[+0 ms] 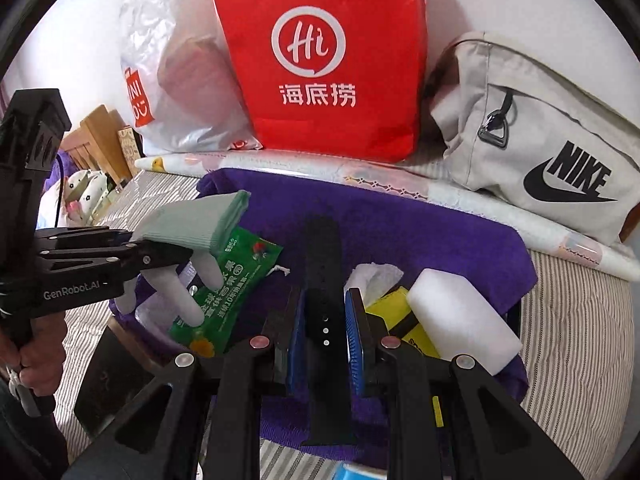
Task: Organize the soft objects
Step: 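Carry the glove with the left tool and strap with the right tool to the purple towel, then open the left tool to drop the glove while the right tool releases the strap on the towel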
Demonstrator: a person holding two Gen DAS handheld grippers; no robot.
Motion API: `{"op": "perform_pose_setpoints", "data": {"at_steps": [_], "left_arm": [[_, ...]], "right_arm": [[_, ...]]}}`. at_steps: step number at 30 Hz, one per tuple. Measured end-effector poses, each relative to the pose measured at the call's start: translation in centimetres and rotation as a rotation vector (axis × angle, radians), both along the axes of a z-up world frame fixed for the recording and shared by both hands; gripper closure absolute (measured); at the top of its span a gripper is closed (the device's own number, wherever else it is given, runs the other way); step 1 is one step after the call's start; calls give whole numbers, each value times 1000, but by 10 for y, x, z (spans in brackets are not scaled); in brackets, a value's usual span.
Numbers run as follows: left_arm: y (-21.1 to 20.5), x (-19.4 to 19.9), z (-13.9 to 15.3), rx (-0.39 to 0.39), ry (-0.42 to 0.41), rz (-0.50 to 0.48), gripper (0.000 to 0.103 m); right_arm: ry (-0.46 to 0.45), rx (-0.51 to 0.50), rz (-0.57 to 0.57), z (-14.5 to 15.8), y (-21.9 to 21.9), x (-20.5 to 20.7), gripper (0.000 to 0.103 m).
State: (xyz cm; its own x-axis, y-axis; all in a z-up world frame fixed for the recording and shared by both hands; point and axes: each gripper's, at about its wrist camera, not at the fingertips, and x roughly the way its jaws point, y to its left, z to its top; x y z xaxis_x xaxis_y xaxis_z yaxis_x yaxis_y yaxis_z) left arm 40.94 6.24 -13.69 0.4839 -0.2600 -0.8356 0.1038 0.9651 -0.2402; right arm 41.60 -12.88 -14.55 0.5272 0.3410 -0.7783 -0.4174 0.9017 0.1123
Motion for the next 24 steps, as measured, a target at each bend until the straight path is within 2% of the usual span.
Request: {"op": "perform_pose_setpoints", "data": {"at_steps": [12, 15, 18, 19, 20, 22, 24], "left_arm": [[0, 11, -16, -5, 47, -3, 81], [-2, 12, -20, -5, 58, -11, 79], [-2, 14, -21, -27, 61, -18, 69], [-1, 13, -20, -37, 57, -18, 59], [-1, 13, -19, -41, 52, -18, 42], [0, 10, -13, -35, 25, -12, 36], [1, 7, -8, -28, 14, -7, 36]], "right_arm": [[70, -10, -11, -20, 1, 16, 83], [84, -5, -12, -23, 1, 18, 82], [87, -1, -13, -24, 2, 19, 81], [85, 7, -14, -22, 0, 18, 78], [81, 15, -16, -21, -1, 17, 74], [66, 27, -20, -16, -3, 14, 46], [36, 39, -22, -10, -5, 9, 41]]}}
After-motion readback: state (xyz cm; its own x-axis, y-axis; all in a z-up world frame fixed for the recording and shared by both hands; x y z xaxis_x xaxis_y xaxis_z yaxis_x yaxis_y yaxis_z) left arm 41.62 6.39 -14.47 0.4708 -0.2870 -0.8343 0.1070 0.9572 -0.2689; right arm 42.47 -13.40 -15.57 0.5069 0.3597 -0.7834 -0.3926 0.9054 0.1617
